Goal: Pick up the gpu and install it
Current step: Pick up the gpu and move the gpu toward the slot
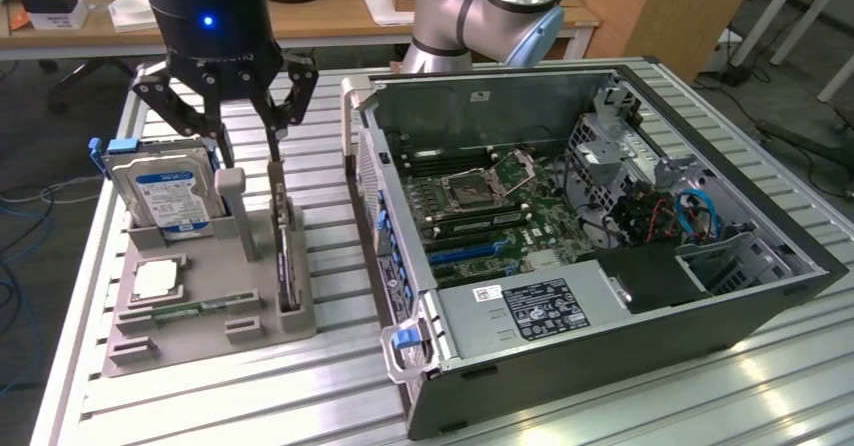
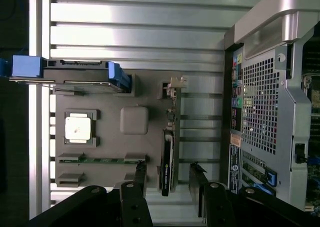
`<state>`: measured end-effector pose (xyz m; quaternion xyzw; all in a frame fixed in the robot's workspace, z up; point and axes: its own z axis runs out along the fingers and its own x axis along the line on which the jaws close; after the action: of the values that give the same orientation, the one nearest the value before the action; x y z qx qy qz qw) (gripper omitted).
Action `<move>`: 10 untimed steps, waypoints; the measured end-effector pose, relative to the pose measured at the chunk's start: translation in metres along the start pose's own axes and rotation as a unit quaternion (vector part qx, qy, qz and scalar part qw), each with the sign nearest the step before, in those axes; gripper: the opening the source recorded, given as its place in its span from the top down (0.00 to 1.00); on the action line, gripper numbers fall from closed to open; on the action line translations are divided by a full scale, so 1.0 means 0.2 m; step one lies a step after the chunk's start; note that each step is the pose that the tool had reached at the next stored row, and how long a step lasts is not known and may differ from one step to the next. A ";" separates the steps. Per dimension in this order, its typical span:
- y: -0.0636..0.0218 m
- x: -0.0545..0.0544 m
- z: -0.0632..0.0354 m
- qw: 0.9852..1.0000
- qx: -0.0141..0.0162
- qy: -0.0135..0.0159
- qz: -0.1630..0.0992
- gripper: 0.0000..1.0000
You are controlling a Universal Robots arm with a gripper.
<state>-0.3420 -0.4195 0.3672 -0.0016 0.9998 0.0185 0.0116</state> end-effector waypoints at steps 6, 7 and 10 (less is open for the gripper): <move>0.000 0.00 0.007 1.000 0.000 0.000 0.000 0.53; 0.000 0.00 0.008 1.000 0.000 0.000 0.000 0.53; 0.000 0.00 0.012 1.000 0.000 0.000 0.000 0.53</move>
<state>-0.3420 -0.4194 0.3648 -0.0016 0.9998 0.0185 0.0116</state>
